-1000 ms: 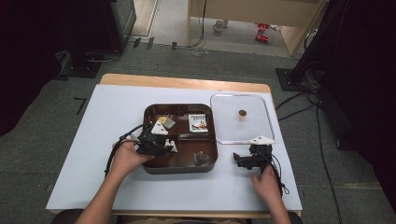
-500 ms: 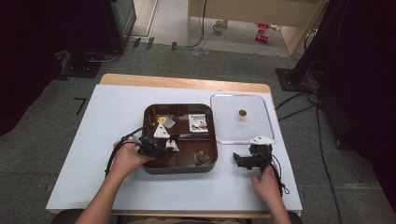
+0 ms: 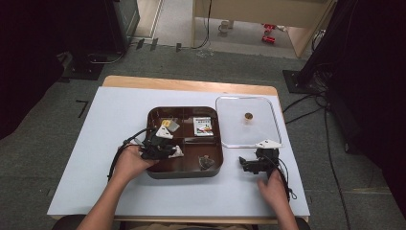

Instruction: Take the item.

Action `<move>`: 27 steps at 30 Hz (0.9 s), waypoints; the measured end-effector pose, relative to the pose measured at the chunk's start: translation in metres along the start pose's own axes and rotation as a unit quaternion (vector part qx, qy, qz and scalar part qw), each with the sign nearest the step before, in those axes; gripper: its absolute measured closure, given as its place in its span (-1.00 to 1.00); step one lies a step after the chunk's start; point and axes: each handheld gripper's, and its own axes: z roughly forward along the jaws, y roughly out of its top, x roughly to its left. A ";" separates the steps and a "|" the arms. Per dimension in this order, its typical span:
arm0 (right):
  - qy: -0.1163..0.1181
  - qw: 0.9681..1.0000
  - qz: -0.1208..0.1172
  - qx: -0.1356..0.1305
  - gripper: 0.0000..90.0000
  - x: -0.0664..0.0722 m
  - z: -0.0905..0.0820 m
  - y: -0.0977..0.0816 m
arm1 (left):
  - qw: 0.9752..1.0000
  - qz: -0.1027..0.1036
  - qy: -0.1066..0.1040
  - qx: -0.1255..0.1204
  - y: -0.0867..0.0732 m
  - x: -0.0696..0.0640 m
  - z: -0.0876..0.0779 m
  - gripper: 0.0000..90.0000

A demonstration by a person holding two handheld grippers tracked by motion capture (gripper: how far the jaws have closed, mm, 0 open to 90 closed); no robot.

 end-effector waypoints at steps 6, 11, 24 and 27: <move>0.000 1.000 0.001 0.000 -1.00 0.000 0.000 0.000 | 1.000 -0.015 -0.006 0.000 0.000 0.001 -0.003 0.90; 0.000 1.000 0.001 0.000 -1.00 0.000 0.000 0.000 | 1.000 -0.021 -0.007 0.003 0.001 0.000 -0.003 0.93; 0.000 1.000 0.000 0.000 -1.00 0.000 0.000 0.000 | 0.999 -0.029 -0.007 -0.013 0.003 0.002 -0.012 0.95; 0.000 1.000 0.001 0.000 -1.00 0.000 0.000 0.000 | 0.999 -0.032 -0.007 -0.018 0.003 0.003 -0.016 0.95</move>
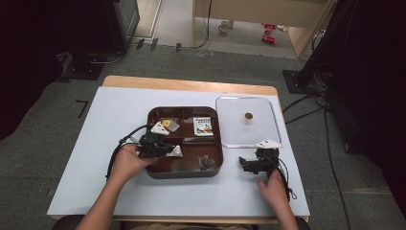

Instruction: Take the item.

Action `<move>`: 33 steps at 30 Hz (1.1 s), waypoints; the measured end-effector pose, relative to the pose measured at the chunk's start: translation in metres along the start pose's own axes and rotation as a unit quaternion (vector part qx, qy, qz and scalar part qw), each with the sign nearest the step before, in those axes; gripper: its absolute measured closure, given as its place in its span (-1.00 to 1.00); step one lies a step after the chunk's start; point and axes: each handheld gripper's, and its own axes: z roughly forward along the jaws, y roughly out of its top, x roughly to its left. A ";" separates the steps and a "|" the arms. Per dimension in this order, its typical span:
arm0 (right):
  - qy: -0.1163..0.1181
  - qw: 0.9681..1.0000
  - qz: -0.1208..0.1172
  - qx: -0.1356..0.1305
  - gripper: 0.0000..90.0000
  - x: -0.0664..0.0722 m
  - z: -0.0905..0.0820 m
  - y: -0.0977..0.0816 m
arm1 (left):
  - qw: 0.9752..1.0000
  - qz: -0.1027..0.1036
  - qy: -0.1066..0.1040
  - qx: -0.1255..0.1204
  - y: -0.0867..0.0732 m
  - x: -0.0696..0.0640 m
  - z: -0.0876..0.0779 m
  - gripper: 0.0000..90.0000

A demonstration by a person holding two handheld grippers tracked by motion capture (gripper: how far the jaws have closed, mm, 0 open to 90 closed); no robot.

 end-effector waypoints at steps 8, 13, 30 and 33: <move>0.000 1.000 0.000 0.000 -1.00 0.000 0.000 0.000 | 1.000 -0.007 0.002 -0.013 0.001 0.003 -0.010 0.95; 0.000 1.000 0.000 0.000 -1.00 0.000 0.000 0.000 | 1.000 -0.013 0.004 -0.025 0.001 0.004 -0.018 0.95; 0.001 1.000 0.000 0.000 -1.00 0.000 0.000 0.000 | 0.997 -0.040 0.016 -0.067 -0.005 0.013 -0.052 0.95; 0.001 1.000 0.000 0.000 -1.00 0.000 0.000 0.000 | 0.996 -0.043 0.020 -0.073 -0.006 0.014 -0.057 0.95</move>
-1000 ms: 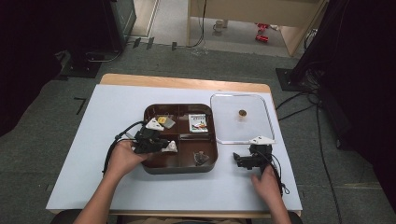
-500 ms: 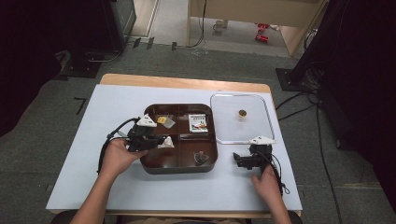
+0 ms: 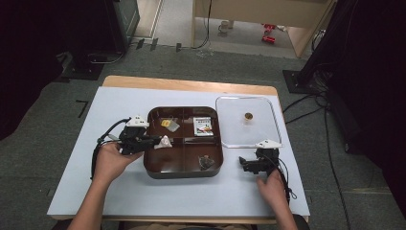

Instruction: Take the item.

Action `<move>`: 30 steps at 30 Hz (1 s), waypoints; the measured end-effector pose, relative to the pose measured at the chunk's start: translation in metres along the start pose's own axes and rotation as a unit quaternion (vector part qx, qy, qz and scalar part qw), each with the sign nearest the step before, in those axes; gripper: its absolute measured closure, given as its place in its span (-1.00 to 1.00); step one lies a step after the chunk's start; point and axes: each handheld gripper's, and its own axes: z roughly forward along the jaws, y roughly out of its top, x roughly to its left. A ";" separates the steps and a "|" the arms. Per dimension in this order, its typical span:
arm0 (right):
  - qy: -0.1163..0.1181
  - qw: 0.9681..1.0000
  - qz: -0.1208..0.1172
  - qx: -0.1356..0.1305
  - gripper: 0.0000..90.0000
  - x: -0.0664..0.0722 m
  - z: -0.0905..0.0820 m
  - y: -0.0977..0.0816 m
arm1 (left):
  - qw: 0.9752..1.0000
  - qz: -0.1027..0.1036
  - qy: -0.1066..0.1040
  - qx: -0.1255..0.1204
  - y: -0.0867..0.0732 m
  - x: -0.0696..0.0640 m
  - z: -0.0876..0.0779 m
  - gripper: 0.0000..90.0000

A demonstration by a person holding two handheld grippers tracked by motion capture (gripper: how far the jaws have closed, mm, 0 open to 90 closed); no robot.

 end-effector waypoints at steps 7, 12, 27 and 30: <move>0.000 1.000 0.000 0.000 -1.00 0.000 0.000 0.000 | 1.000 -0.008 0.009 -0.010 -0.002 0.004 -0.011 0.95; 0.000 1.000 0.000 0.000 -1.00 0.000 0.000 0.000 | 1.000 -0.015 0.019 -0.019 -0.005 0.009 -0.020 0.95; 0.000 1.000 0.001 0.001 -1.00 0.000 0.000 0.000 | 0.997 -0.049 0.050 -0.031 -0.015 0.030 -0.044 0.94; 0.000 1.000 0.001 0.001 -1.00 0.000 0.000 0.000 | 0.996 -0.057 0.056 -0.031 -0.019 0.035 -0.045 0.94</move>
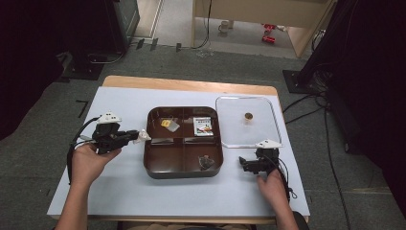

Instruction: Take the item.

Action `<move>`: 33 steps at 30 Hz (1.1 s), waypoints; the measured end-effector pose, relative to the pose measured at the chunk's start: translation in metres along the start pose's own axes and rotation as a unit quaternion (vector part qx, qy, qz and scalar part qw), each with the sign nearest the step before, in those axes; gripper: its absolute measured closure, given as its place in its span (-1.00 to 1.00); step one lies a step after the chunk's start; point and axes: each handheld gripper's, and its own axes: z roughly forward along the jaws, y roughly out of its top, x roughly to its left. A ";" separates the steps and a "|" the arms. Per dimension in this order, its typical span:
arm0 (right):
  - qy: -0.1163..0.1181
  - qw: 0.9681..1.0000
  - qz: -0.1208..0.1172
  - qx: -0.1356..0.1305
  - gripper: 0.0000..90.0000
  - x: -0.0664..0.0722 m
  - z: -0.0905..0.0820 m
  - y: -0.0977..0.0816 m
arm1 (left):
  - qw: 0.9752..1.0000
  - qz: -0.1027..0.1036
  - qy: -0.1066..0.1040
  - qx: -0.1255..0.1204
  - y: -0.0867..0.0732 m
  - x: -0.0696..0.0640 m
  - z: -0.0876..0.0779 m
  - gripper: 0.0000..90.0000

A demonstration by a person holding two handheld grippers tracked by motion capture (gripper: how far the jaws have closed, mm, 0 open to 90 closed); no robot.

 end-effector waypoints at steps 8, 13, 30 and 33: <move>0.000 1.000 0.000 0.000 -1.00 0.000 0.000 0.000 | 1.000 -0.018 0.015 0.014 -0.009 0.016 0.005 0.94; 0.000 1.000 0.000 0.000 -1.00 0.000 0.000 0.000 | 0.999 -0.030 0.024 0.018 -0.013 0.024 0.008 0.94; 0.000 1.000 -0.001 0.000 -1.00 0.000 0.000 0.000 | 0.996 -0.023 0.040 0.073 -0.025 0.039 0.045 0.93; -0.001 1.000 -0.001 0.000 -1.00 0.000 0.000 0.000 | 0.995 -0.030 0.039 0.083 -0.026 0.041 0.049 0.93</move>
